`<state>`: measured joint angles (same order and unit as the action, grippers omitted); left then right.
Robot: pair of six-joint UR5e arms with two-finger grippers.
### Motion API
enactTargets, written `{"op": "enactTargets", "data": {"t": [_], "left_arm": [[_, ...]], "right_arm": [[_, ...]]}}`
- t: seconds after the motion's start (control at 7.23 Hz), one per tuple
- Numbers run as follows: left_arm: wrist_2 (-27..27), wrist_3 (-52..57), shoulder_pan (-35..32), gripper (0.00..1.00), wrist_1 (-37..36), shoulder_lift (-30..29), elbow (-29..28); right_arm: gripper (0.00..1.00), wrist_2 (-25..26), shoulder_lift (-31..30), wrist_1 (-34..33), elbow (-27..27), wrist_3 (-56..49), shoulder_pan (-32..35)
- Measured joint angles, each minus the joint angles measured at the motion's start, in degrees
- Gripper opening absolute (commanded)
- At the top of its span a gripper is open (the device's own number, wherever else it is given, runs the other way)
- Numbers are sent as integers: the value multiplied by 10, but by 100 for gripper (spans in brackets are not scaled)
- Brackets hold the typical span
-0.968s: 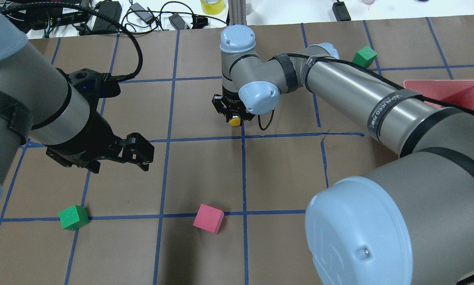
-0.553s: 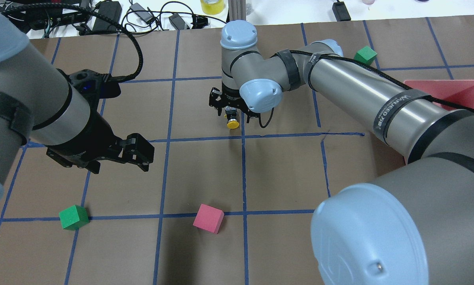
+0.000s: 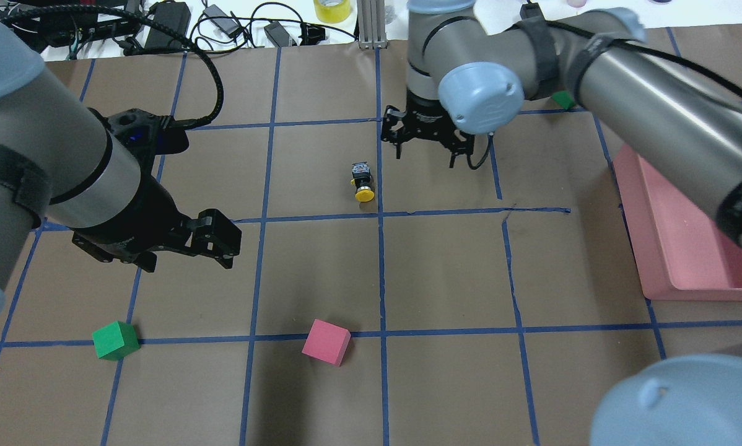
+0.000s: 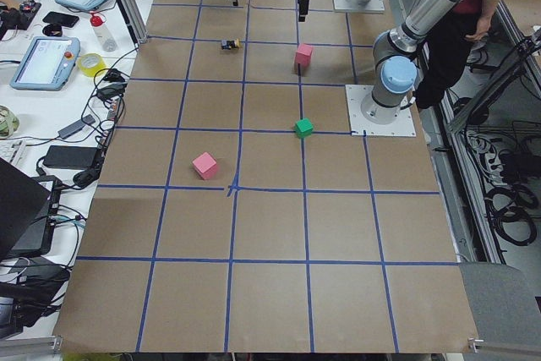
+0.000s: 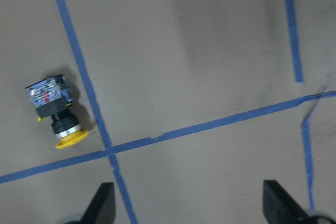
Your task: Align button upright
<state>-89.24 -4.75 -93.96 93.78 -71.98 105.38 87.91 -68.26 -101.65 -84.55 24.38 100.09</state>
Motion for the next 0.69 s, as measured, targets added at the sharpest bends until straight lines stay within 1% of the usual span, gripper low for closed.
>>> {"op": "enactTargets", "data": {"t": [0.28,0.41,0.69], "left_arm": [[0,0,0,100,0,0,0],[0,0,0,100,0,0,0],[0,0,0,100,0,0,0]], "right_arm": [[100,2,-75,70,-21,-83,-76],[100,5,-107,105,-21,-98,-96],[100,7,-161,155,-20,-114,-108]]}}
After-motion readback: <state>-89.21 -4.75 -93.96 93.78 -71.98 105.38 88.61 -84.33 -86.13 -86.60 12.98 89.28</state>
